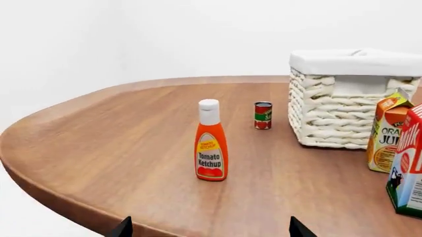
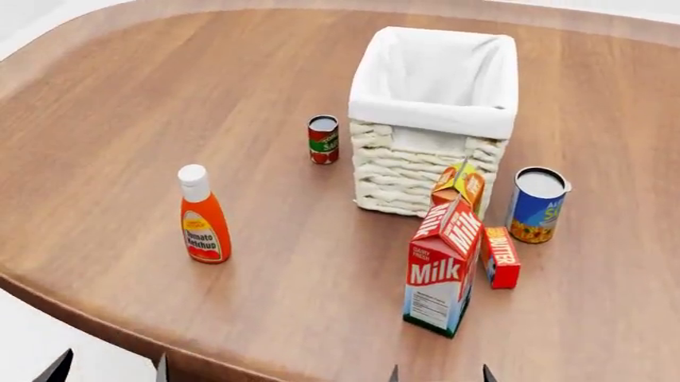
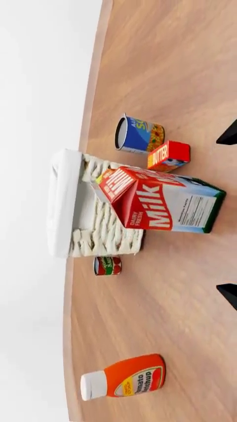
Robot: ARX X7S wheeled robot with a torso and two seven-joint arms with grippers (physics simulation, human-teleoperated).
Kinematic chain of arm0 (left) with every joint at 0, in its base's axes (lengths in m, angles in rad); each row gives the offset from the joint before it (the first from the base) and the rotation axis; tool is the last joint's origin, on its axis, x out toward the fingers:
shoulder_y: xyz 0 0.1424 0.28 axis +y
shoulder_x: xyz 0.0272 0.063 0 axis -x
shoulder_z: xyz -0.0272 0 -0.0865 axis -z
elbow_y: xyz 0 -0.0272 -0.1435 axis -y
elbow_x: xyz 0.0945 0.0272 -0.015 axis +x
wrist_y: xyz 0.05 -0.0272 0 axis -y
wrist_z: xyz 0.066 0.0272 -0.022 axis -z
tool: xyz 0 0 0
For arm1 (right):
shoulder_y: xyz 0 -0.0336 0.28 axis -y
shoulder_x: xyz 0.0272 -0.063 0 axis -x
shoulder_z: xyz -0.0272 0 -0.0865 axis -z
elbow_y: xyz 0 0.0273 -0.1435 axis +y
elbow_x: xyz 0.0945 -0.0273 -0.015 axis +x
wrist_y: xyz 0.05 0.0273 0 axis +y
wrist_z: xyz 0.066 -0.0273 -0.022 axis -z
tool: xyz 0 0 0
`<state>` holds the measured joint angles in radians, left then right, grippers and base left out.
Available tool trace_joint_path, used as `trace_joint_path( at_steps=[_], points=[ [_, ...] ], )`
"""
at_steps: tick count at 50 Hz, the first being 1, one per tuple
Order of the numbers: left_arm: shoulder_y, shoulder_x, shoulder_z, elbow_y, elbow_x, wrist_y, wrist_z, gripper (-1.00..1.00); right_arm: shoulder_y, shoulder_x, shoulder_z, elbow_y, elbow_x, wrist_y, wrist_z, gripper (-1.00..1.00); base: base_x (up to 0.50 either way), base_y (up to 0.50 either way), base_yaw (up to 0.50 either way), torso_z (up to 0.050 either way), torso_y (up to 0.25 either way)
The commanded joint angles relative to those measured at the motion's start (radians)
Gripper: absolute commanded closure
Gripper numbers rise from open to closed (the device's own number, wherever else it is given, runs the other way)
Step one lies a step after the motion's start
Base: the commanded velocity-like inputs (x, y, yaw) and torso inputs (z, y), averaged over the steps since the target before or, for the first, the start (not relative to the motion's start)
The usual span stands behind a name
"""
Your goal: Pick up the butter and put it in the basket.
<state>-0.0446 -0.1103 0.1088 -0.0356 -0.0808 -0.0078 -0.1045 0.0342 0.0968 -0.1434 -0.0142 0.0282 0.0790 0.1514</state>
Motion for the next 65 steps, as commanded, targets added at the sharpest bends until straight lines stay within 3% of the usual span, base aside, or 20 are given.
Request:
trace_joint_path(
  at_steps=[1, 24, 56, 65],
  points=[
    [-0.003, -0.013, 0.009, 0.005, -0.014, -0.005, -0.01, -1.0, 0.005, 0.007, -0.017, -0.002, -0.004, 0.021, 0.032, -1.0, 0.0, 0.0, 0.0, 0.0, 0.0],
    [-0.015, -0.028, 0.028, 0.0, -0.033, -0.005, -0.025, -1.0, 0.018, 0.025, -0.04, -0.005, 0.037, 0.002, 0.032, -1.0, 0.0, 0.0, 0.11, 0.0, 0.0],
    [-0.014, -0.05, 0.043, 0.027, -0.088, -0.019, -0.023, -1.0, 0.009, 0.051, -0.063, -0.037, 0.044, -0.016, 0.066, -1.0, 0.13, -0.48, 0.0, 0.0, 0.0],
    [-0.012, -0.053, 0.049, 0.023, -0.093, -0.014, -0.026, -1.0, 0.007, 0.051, -0.052, -0.033, 0.081, -0.025, 0.064, -1.0, 0.03, -0.1, 0.0, 0.0, 0.0]
  ],
)
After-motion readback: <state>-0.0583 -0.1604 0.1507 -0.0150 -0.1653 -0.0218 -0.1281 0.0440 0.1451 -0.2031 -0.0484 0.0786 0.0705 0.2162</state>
